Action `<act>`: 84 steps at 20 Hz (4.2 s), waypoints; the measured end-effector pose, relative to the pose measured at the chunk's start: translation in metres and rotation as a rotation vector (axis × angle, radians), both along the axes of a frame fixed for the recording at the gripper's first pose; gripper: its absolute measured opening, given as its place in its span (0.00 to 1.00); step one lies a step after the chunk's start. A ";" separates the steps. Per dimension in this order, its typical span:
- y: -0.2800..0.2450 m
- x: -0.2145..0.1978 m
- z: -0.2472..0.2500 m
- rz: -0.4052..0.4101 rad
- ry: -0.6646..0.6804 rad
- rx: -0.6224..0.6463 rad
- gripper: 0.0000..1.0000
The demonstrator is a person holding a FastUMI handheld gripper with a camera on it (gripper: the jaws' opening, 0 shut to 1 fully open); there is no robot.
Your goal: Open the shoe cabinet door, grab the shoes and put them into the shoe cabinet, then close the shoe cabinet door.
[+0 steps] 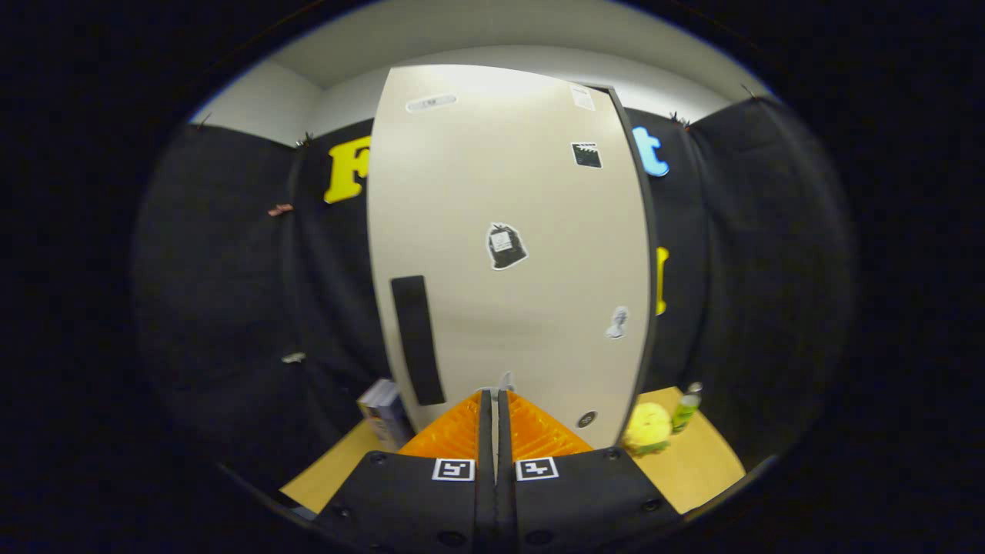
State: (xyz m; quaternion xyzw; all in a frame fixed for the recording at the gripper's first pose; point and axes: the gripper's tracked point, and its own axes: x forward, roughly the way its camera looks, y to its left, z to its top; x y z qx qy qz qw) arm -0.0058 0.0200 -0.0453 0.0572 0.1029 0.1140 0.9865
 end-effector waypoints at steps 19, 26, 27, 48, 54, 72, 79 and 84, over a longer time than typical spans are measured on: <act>0.022 -0.024 0.020 0.066 -0.105 -0.074 0.06; 0.081 0.017 0.015 0.088 -0.125 -0.050 0.64; 0.090 0.028 0.012 0.082 -0.124 -0.047 0.68; 0.131 0.176 -0.054 -0.080 -0.042 -0.110 0.44; 0.131 0.177 -0.053 -0.091 -0.049 -0.108 0.27; 0.080 0.066 -0.031 0.064 -0.030 -0.109 0.16; 0.020 0.018 -0.020 0.109 -0.014 -0.094 0.16; -0.023 -0.001 -0.013 0.092 -0.020 -0.104 0.15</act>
